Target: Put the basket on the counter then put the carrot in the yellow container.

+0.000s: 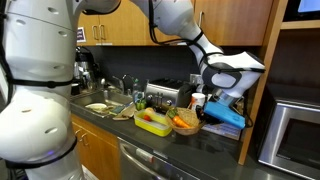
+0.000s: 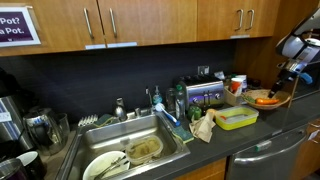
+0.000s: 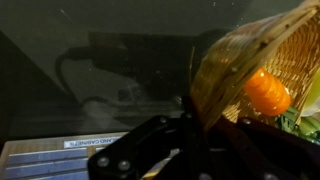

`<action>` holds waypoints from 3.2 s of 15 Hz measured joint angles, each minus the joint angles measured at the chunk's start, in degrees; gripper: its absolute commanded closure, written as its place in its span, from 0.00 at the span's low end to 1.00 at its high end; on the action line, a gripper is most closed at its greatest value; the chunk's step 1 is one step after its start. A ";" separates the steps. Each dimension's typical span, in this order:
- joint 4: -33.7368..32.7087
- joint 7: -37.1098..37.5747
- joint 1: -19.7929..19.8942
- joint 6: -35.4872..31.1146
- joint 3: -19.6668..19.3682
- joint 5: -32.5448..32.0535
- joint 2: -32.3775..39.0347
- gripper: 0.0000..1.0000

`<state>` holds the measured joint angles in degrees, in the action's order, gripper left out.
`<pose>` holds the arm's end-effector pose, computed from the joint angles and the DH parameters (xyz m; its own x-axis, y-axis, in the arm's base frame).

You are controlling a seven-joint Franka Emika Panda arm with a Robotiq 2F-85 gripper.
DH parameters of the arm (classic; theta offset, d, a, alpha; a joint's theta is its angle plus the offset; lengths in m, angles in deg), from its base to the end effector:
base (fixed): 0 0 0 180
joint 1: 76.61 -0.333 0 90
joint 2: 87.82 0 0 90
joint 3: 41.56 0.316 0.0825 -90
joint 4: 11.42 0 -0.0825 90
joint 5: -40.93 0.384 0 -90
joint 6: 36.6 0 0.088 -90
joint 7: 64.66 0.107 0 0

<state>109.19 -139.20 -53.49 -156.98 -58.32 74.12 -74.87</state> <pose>0.4425 -0.3330 0.3026 0.9448 0.1953 0.2633 0.2809 -0.8962 -0.3434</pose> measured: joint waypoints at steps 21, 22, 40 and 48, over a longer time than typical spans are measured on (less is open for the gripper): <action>14.58 32.48 -2.79 -7.97 0.87 0.11 -9.94 0.99; 15.65 33.54 -3.13 -8.91 0.87 0.11 -10.81 0.99; 23.50 42.95 -6.07 -21.53 0.70 -0.52 -17.36 0.99; 27.29 45.22 -6.32 -25.42 -0.17 -1.34 -18.99 0.99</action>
<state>136.48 -93.98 -59.80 -182.41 -58.49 72.77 -93.86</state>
